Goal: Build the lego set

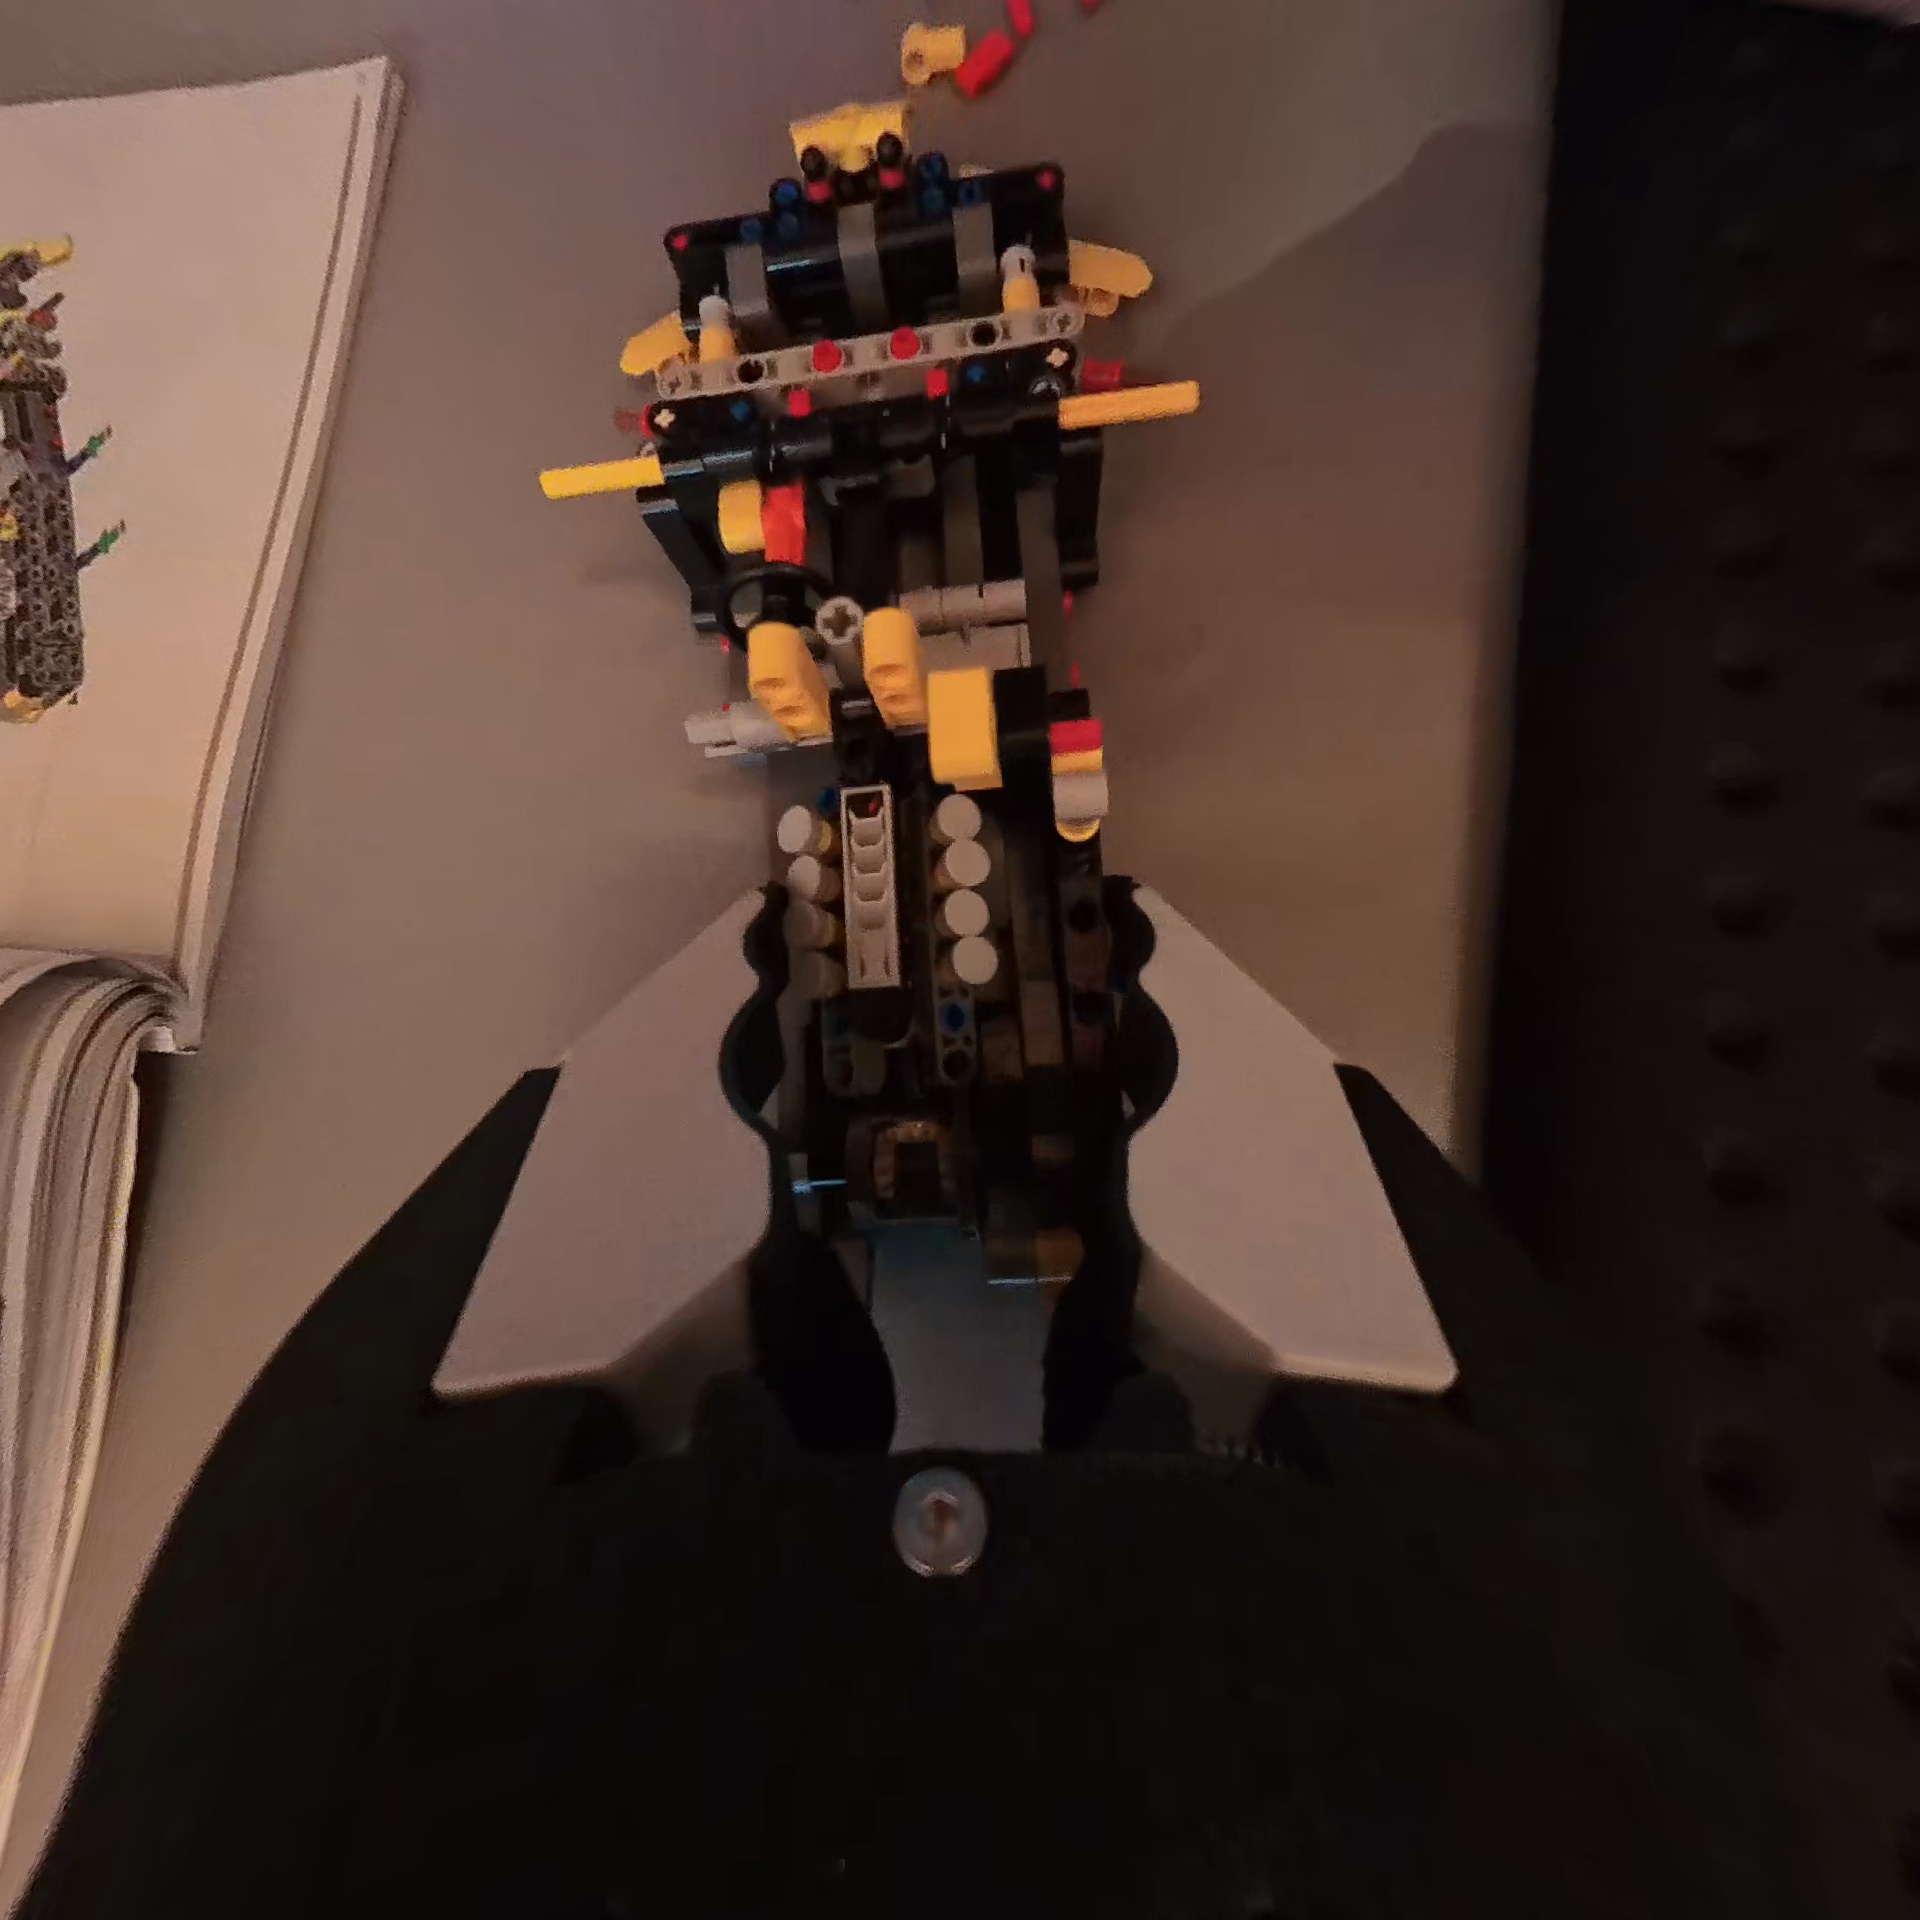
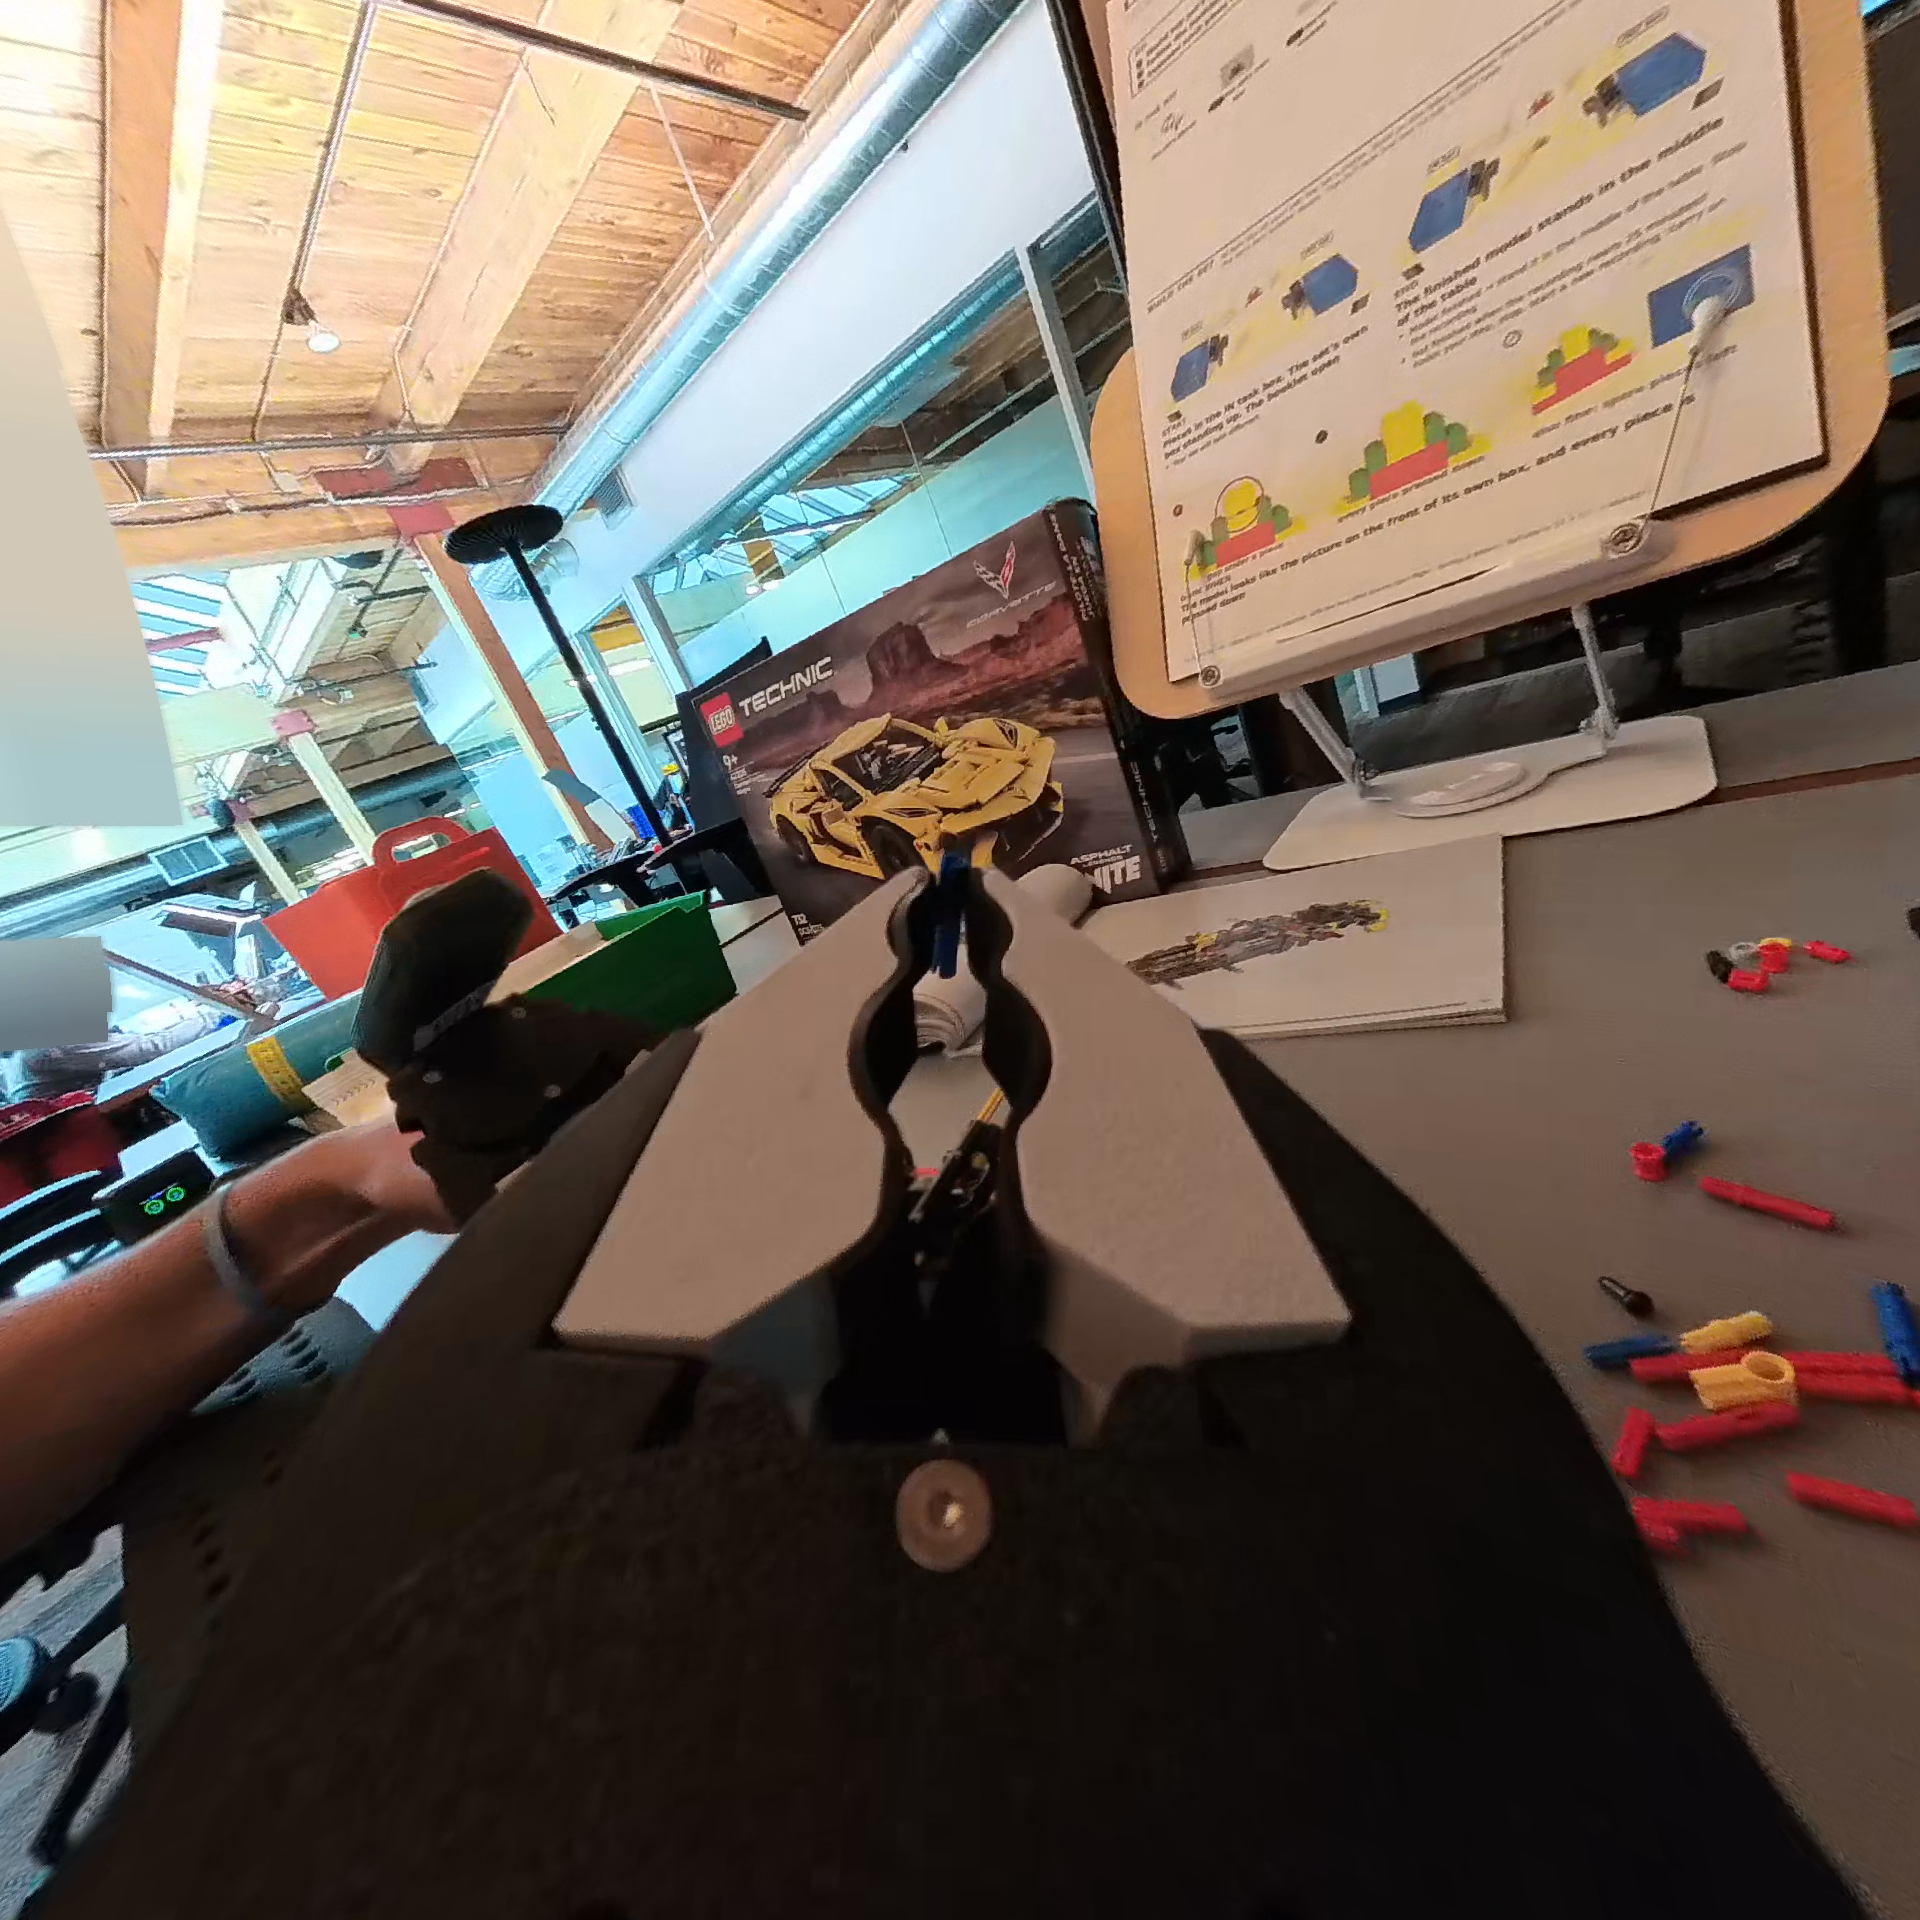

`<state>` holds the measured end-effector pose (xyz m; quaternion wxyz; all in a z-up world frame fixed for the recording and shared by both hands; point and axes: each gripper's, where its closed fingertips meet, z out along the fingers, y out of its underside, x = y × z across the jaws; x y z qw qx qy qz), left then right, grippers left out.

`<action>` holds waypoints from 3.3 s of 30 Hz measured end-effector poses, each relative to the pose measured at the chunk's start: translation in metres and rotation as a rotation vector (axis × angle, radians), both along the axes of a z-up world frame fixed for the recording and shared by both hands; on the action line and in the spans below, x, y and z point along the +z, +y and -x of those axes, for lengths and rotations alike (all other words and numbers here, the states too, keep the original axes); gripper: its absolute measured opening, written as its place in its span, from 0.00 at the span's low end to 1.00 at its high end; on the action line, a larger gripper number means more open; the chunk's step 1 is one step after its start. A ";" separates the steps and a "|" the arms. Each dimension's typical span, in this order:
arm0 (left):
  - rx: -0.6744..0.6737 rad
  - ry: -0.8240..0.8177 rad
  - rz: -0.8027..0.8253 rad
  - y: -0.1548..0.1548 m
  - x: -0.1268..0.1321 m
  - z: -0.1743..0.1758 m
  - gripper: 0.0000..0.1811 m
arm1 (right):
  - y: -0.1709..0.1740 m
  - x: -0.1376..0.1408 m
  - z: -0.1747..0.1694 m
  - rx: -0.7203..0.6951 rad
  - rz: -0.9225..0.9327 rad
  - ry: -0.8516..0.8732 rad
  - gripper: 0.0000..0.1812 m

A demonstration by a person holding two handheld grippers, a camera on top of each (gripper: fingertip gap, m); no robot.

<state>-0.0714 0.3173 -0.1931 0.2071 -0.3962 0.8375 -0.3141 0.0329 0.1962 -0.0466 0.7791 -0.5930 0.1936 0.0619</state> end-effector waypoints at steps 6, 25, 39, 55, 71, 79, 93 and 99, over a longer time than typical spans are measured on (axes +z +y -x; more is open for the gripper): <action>0.080 0.063 0.019 0.006 0.015 -0.007 0.34 | 0.002 -0.002 -0.001 0.012 0.002 0.014 0.02; 0.181 0.104 0.054 0.019 0.006 -0.015 0.31 | 0.011 -0.009 0.004 0.070 0.031 0.052 0.02; 0.163 -0.123 0.161 0.012 0.029 -0.006 0.34 | 0.025 -0.027 0.004 0.066 0.149 0.054 0.02; 0.353 -0.422 0.417 0.064 0.099 -0.011 0.33 | 0.062 -0.039 0.004 0.066 0.281 -0.056 0.02; 0.576 -0.297 0.585 0.140 0.059 -0.015 0.25 | 0.084 -0.057 -0.052 0.037 0.366 0.019 0.02; 0.527 -0.214 0.623 0.130 0.043 -0.017 0.26 | 0.085 -0.072 -0.050 0.048 0.415 0.015 0.02; 0.488 -0.306 0.552 0.129 0.051 -0.017 0.25 | 0.088 -0.085 -0.058 0.038 0.435 0.071 0.02; 0.505 -0.303 0.558 0.133 0.049 -0.018 0.25 | 0.088 -0.087 -0.060 0.035 0.434 0.085 0.02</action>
